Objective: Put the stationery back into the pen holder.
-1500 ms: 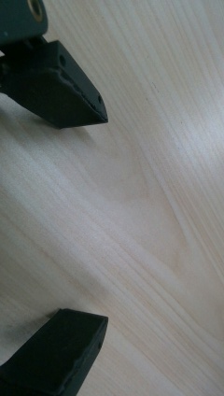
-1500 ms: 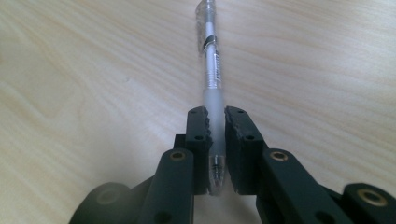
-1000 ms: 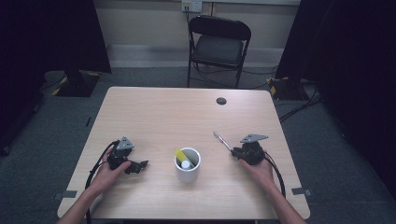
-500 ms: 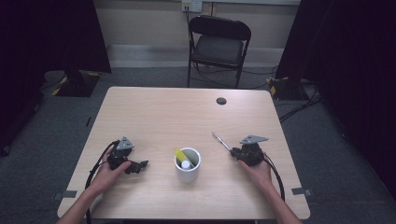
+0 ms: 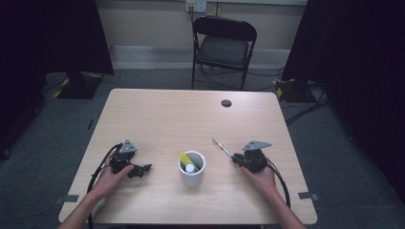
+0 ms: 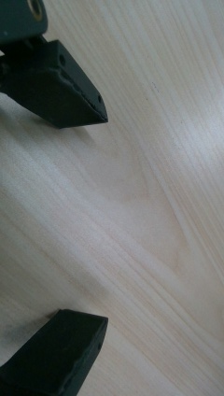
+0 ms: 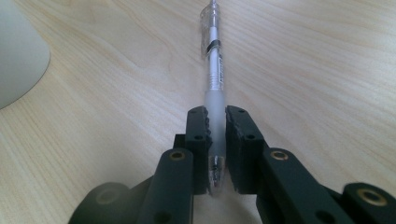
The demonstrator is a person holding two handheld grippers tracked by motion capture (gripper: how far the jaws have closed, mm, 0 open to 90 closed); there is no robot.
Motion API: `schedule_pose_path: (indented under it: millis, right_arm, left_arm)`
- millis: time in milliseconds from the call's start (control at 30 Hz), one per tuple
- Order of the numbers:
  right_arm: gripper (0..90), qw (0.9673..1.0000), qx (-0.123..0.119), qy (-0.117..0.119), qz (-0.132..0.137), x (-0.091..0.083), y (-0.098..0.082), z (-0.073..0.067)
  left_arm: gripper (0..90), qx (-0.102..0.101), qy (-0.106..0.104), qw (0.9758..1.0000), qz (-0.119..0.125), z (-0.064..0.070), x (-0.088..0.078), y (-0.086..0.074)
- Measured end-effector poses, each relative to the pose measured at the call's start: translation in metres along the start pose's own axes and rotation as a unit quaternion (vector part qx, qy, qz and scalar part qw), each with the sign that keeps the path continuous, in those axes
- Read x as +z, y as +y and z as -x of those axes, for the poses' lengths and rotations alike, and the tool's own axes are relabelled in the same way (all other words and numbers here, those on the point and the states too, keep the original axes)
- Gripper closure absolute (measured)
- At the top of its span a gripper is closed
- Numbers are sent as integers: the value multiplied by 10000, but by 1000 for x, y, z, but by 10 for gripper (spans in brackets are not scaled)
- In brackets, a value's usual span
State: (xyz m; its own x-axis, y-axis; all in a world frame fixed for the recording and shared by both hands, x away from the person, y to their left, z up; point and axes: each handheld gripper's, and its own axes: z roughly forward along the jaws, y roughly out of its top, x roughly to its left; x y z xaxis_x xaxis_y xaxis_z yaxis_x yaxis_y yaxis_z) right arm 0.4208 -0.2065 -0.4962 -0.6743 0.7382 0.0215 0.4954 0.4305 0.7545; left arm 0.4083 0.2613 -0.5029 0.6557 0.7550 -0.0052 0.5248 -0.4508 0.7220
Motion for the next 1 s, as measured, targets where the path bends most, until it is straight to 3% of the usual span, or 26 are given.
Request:
schedule_pose_path:
  millis: [400,533,1000]
  right_arm:
    - [809,10000,29,-56,-26,1,3,-1]
    - [809,9997,167,-24,155,-6,6,3]
    - [809,9977,192,48,652,-27,18,1]
  left_arm:
    - [38,16,1,10000,-2,0,0,0]
    - [35,9,-18,10000,-7,0,0,0]
    - [34,10,-21,10000,-8,0,0,0]
